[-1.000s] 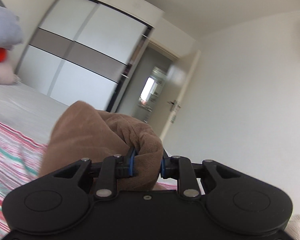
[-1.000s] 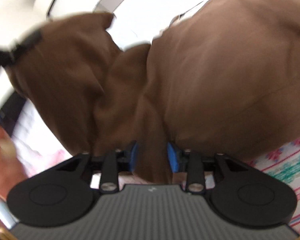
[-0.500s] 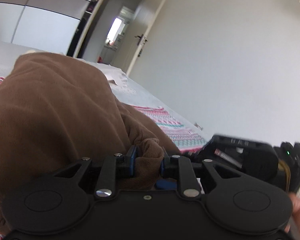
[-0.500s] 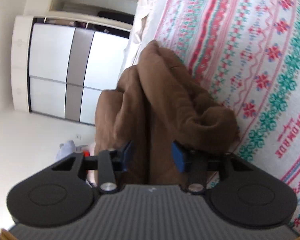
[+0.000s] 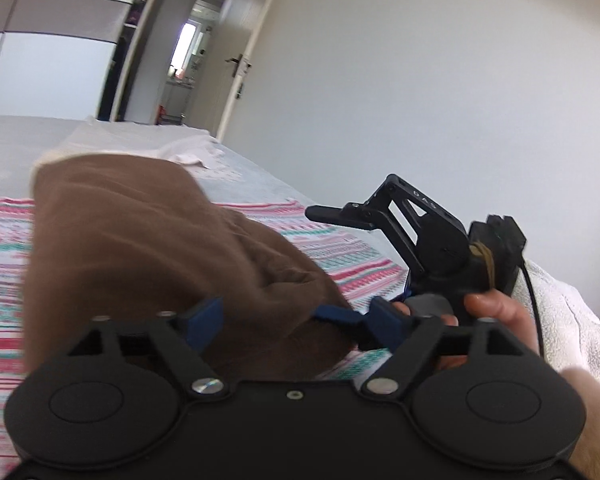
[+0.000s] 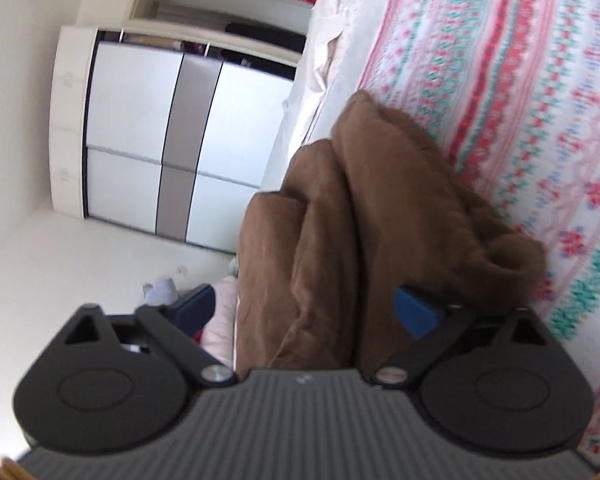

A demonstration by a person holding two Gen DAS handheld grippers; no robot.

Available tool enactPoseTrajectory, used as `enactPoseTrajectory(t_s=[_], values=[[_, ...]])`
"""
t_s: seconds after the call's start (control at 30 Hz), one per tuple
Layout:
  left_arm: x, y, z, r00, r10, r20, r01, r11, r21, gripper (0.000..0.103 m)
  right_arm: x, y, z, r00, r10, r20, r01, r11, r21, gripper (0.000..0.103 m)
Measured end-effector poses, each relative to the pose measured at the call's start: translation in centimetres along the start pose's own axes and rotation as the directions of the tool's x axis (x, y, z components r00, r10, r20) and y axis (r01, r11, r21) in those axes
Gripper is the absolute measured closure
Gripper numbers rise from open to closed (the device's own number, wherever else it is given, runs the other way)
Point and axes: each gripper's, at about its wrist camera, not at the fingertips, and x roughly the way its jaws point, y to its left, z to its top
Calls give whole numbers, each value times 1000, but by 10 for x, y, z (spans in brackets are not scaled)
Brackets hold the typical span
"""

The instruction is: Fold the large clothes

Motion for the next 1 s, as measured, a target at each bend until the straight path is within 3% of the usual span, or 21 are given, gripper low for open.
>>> enactPoseTrajectory(t_s=[0.07,0.17,0.33,0.47,0.6,0.7,0.8,0.83,0.9,0.97,1.0], values=[[-14,14,-1,999,43,12,-42,999,-25,13,13,8,3,998,-26,-50,25,999,-33,0],[-26,42,6,994,107,35,-104,992,-68,7,32,23,12,981,-141,-132,131,988,-82,0],[-40,94,2,975,212,60,-203,970,-137,4,23,52,6,968,-195,-156,187,980,-68,0],[-32,125,-3,971,235,35,-221,949,-225,4,25,72,8,973,-197,-118,182,976,-123,0],[-16,147,-6,974,226,7,-213,926,-313,4,74,71,31,938,-294,-182,257,945,-204,0],[-5,163,-7,975,223,0,-206,902,-379,4,117,57,46,906,-240,-348,185,966,-183,0],[3,178,-6,974,227,-14,-210,871,-444,4,146,53,51,890,-181,-420,121,979,-164,1],[2,182,-5,973,230,-19,-212,859,-467,4,154,57,51,886,-194,-422,120,973,-196,5],[5,190,-6,972,234,-25,-214,834,-509,4,162,76,44,879,-274,-391,151,937,-316,56],[6,196,-5,971,239,-31,-218,816,-536,4,158,103,33,895,-297,-334,138,894,-426,78],[6,197,-5,970,239,-32,-218,809,-546,4,153,119,27,904,-309,-295,135,862,-488,82]])
